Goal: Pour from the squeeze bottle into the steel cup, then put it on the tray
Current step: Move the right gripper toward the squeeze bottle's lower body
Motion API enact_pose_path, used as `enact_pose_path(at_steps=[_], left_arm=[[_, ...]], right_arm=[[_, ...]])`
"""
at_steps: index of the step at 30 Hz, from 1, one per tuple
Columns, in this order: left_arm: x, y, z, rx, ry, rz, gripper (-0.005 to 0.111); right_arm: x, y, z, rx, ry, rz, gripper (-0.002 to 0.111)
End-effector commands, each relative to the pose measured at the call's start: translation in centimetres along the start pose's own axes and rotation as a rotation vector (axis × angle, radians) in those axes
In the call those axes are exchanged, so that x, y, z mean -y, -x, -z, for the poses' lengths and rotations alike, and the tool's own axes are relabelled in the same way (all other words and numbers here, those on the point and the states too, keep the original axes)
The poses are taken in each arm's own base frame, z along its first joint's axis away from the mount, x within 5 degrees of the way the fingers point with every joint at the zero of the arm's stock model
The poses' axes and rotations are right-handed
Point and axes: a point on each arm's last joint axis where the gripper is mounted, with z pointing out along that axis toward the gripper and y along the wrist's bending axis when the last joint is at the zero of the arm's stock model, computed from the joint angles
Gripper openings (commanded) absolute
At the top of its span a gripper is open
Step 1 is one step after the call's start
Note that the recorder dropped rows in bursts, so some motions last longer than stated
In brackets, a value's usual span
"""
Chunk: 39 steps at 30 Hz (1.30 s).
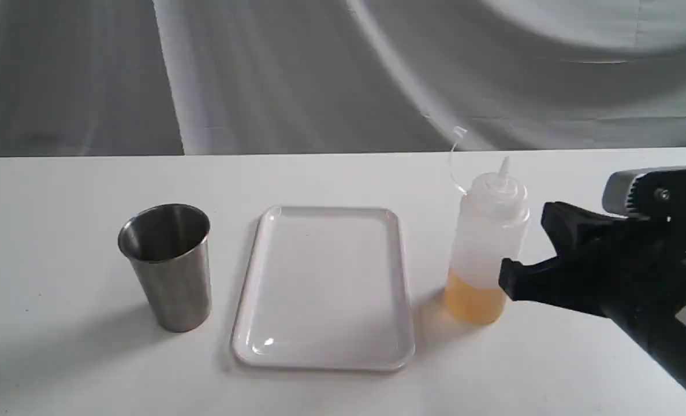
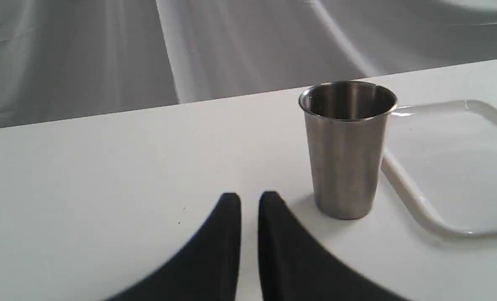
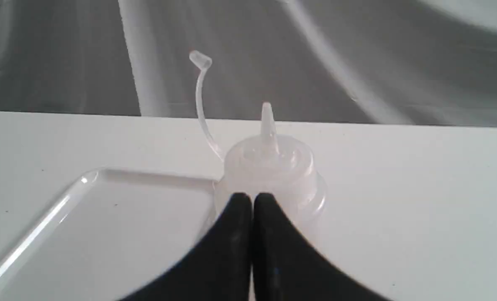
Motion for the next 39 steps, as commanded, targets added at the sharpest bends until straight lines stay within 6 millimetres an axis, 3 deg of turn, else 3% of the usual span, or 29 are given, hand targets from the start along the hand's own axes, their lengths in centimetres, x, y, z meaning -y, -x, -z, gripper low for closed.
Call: enact_pose_path(at_steps=[1,10,15,23,33,39], left_arm=[[0.0,-0.1,0.0,0.009,-0.005,0.000,0.008],[0.0,-0.1,0.0,0.009,-0.005,0.000,0.008],[0.0,-0.1,0.0,0.009,-0.005,0.000,0.008],[0.0,-0.1,0.0,0.009,-0.005,0.000,0.008],[0.0,-0.1,0.0,0.009,-0.005,0.000,0.008],[0.0,-0.1,0.0,0.009,-0.005,0.000,0.008]], right_arm=[[-0.2,-0.9,-0.6,-0.007,0.005,0.008,0.000],[-0.2,-3.4,-2.1,-0.062,-0.020,-0.028,0.000],[0.3,-5.3,-1.6,-0.033,-0.021,-0.082,0.000],[-0.7,-7.3,-1.3,-0.089,0.122,0.066,0.000],[-0.2,-10.0,-2.3,-0.135,0.060,0.082,0.000],[-0.1,-10.5,-2.7,-0.083,0.048,0.096,0.000]])
